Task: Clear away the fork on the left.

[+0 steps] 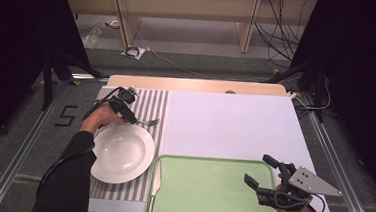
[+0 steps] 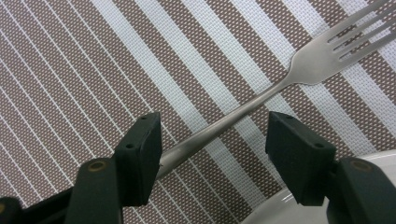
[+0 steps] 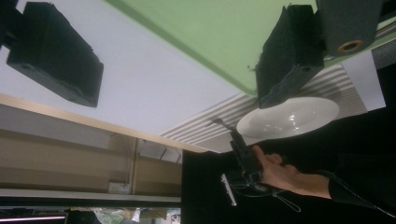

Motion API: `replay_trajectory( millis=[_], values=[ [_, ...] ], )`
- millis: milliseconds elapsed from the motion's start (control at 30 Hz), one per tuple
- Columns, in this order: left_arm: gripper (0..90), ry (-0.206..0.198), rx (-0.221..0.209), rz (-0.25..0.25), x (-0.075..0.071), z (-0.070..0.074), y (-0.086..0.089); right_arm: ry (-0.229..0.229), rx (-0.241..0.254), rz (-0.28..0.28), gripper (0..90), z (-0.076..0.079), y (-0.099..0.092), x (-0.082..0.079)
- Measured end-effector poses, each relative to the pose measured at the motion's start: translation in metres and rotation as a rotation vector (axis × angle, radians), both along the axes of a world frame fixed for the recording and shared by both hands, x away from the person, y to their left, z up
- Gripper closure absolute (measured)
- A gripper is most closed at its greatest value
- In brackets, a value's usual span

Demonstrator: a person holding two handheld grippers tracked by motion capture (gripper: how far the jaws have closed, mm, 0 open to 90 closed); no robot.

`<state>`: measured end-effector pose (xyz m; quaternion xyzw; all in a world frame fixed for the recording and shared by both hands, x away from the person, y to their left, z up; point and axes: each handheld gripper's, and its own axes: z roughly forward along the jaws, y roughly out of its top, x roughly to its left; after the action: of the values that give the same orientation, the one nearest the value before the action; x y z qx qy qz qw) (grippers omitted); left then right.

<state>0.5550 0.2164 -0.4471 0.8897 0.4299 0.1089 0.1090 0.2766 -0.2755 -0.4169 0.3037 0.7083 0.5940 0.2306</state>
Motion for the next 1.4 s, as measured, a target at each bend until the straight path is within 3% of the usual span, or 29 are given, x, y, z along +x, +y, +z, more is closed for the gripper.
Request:
replay_trajectory(
  millis=[467,633,733,833,1200,1400],
  values=[
    [46.7,0.030,0.007,-0.048,0.003,-0.002,-0.008,0.003,-0.002,0.004,16.0,0.000,0.000,-0.001],
    [49.1,0.041,0.021,-0.059,0.003,-0.004,-0.008,0.004,-0.003,0.004,16.0,0.000,0.000,-0.001],
    [50.6,0.048,0.052,-0.069,0.003,-0.007,-0.010,0.004,-0.003,0.005,16.0,-0.001,0.001,0.000],
    [51.8,0.055,0.047,-0.067,0.004,-0.009,-0.010,0.009,-0.007,0.005,16.0,-0.001,0.001,-0.001],
    [54.4,0.044,0.082,-0.091,0.006,-0.012,-0.013,0.009,-0.003,0.007,16.0,-0.001,0.001,0.000],
    [54.2,0.051,0.079,-0.095,0.007,-0.012,-0.012,0.011,-0.005,0.009,16.0,-0.001,0.001,0.000]
  ],
)
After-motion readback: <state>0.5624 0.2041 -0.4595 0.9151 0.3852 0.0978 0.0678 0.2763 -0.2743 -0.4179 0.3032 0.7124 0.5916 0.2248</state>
